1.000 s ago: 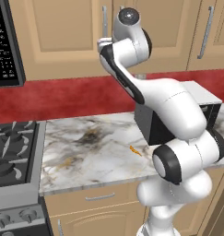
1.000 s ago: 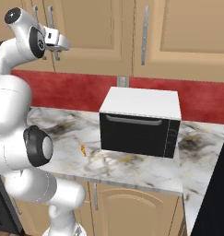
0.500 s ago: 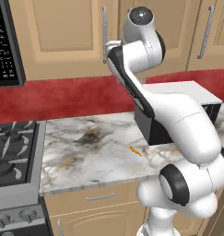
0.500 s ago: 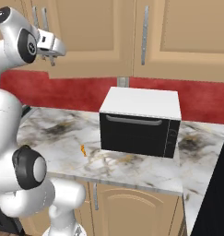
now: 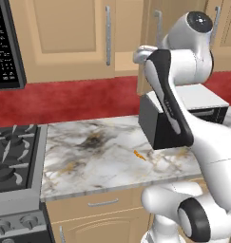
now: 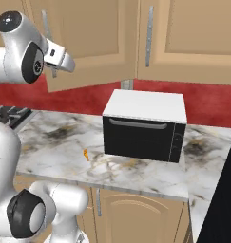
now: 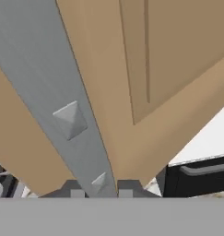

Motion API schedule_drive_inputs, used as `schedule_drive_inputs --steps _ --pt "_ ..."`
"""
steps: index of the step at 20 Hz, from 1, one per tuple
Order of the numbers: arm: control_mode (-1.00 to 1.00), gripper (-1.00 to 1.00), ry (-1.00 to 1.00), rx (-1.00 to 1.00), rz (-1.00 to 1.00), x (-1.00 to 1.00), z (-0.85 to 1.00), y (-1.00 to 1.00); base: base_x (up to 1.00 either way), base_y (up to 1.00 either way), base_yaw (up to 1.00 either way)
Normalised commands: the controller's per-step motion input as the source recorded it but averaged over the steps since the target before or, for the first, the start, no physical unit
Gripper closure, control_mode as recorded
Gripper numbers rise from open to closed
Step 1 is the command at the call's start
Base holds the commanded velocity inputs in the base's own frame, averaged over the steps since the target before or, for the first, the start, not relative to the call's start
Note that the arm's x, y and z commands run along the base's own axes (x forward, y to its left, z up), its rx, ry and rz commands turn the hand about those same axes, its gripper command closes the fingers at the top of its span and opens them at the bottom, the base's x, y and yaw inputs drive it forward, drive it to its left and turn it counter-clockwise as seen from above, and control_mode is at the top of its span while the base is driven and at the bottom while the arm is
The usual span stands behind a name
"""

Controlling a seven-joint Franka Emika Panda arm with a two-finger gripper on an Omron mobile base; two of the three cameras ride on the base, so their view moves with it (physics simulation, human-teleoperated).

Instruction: Retrieve the tupperware from the cabinet, then place the raw meat into the tupperware to avoid contamination.

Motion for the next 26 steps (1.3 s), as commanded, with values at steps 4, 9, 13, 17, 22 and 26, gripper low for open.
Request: schedule_drive_inputs --steps 4,9,13,17,22,26 --pt "-1.00 1.00 0.00 0.22 0.09 -0.96 0.24 -0.66 0.00 0.00 0.00" --pt "-1.00 1.00 0.00 0.22 0.09 -0.82 0.24 -0.64 0.00 0.00 0.00" --pt "-1.00 1.00 0.04 0.08 0.01 -0.30 0.03 -0.27 0.00 0.00 0.00" --pt "-1.00 1.00 0.01 0.01 0.00 -0.14 0.00 -0.03 0.00 0.00 0.00" --pt "-1.00 -1.00 0.00 0.00 0.00 -0.01 0.00 0.00 0.00 0.00 0.00" --pt "-1.00 -1.00 0.00 0.00 0.00 -0.29 0.02 0.00 0.00 0.00 0.00"
